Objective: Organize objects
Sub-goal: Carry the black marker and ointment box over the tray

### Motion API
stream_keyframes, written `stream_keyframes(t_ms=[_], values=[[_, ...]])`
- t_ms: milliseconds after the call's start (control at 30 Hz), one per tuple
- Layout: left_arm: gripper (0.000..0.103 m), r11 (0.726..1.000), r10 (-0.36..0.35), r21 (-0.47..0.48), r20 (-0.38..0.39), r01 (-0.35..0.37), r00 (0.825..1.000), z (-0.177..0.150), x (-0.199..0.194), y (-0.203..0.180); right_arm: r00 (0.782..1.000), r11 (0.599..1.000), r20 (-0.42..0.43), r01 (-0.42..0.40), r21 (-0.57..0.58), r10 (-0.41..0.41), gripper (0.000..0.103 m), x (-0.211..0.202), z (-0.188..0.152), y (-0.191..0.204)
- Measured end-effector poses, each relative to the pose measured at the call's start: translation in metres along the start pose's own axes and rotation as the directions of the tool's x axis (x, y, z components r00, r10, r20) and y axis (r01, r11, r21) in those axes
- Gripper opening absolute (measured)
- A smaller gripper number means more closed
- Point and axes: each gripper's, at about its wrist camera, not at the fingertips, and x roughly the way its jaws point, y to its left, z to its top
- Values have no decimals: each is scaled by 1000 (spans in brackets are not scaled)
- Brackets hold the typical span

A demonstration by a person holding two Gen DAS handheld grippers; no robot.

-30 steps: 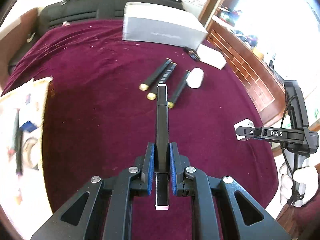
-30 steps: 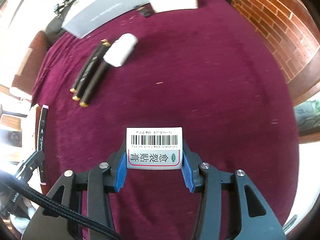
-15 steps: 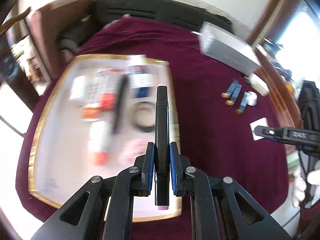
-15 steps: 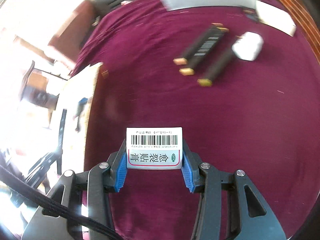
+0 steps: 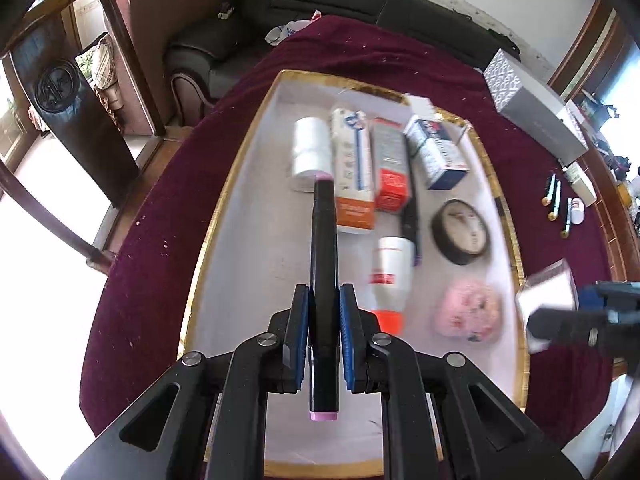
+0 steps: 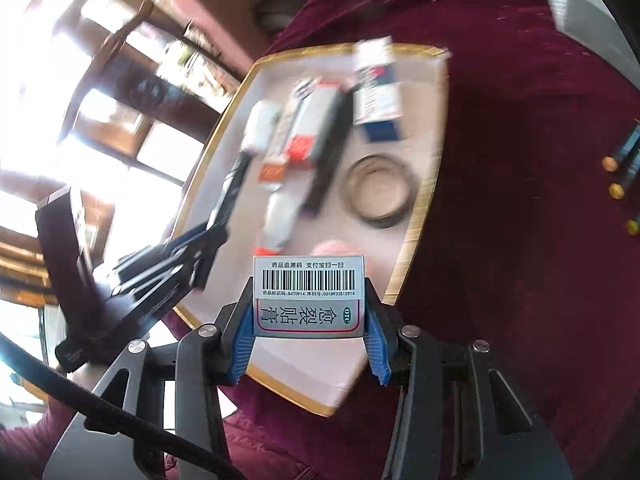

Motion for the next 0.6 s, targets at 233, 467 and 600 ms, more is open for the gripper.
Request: stream_keyframes(t_ms=[233, 467, 600], values=[[12, 1000, 6, -1, -32, -6, 999, 1, 20, 20, 996, 999, -88, 9, -41, -12, 46, 49, 1, 24], [12, 1000, 0, 27, -29, 0, 1000, 6, 24, 22, 992, 996, -105, 70, -64, -76, 46, 72, 2, 27], [12, 999, 8, 32, -30, -7, 1000, 7, 24, 21, 988, 991, -109, 96, -90, -106, 46, 80, -1, 35]])
